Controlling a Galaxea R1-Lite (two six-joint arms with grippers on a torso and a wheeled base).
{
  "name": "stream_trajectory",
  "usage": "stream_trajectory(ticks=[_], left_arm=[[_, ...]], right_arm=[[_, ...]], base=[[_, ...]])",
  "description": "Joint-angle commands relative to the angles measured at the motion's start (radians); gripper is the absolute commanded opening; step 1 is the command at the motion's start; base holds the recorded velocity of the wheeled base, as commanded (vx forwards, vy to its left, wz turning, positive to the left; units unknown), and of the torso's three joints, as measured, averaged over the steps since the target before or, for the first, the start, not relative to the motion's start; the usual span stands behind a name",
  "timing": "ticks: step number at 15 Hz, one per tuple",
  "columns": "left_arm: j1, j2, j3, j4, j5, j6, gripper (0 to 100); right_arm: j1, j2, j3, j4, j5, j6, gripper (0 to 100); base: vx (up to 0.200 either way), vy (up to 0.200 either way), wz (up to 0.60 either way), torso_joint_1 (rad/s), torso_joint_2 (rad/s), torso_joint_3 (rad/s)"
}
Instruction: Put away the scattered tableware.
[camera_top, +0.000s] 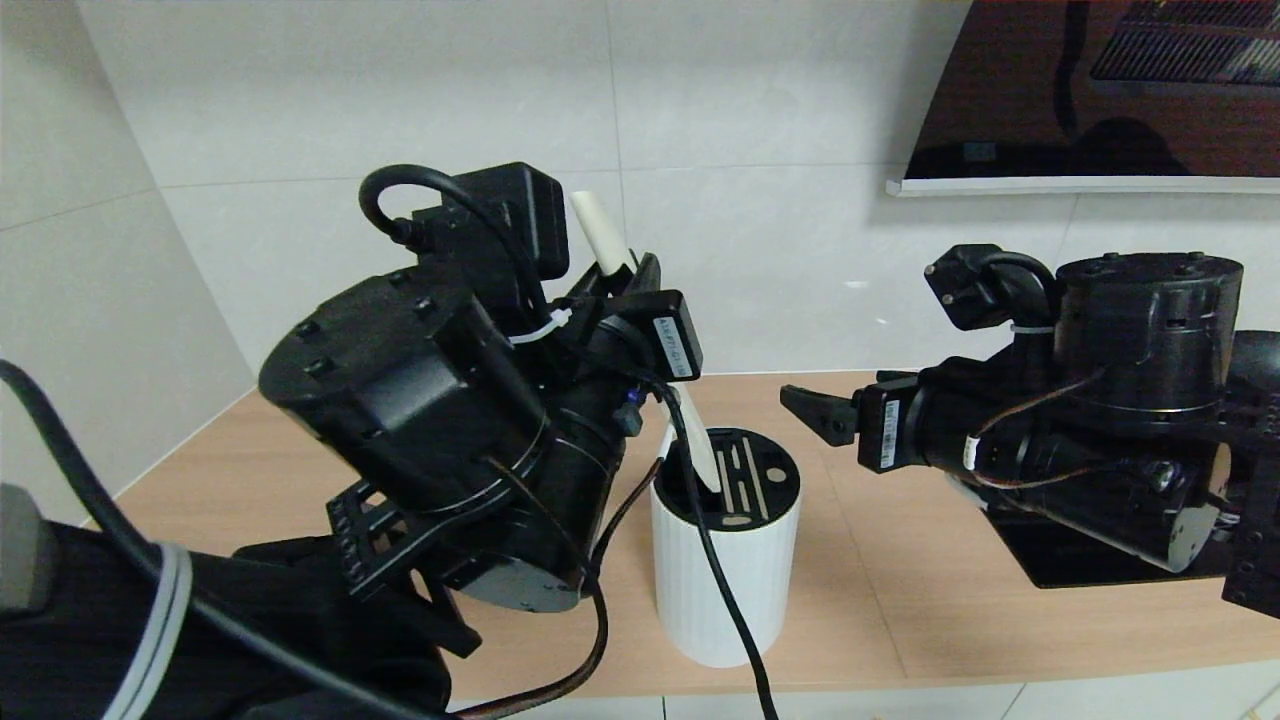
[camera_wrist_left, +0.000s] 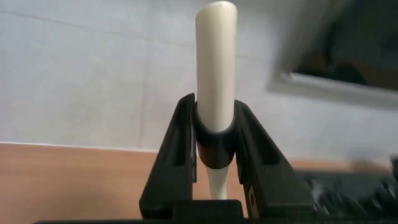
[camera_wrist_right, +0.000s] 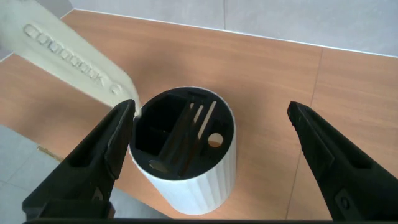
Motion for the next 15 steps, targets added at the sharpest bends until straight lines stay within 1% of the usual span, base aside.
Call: stream_trajectory(ticks=[1, 9, 11, 15], left_arm=[[-0.007, 0.024, 0.003, -0.002, 0.000, -0.001, 0], [-0.002, 0.044, 0.005, -0.004, 0.000, 0.004, 0], [0.003, 0.042, 0.005, -0.008, 0.000, 0.016, 0], [0.012, 0.055, 0.005, -0.027, 0.000, 0.025, 0]], right_arm=[[0.001, 0.003, 0.001, -0.001, 0.001, -0.002, 100], [0.001, 0.008, 0.004, -0.001, 0.001, -0.002, 100], [0.001, 0.006, 0.003, -0.001, 0.001, -0.002, 100], [0.001, 0.010, 0.004, -0.001, 0.001, -0.003, 100]], base=[[0.000, 0.000, 0.00, 0.000, 0.00, 0.000], [0.000, 0.000, 0.00, 0.000, 0.00, 0.000], [0.000, 0.000, 0.00, 0.000, 0.00, 0.000], [0.000, 0.000, 0.00, 0.000, 0.00, 0.000]])
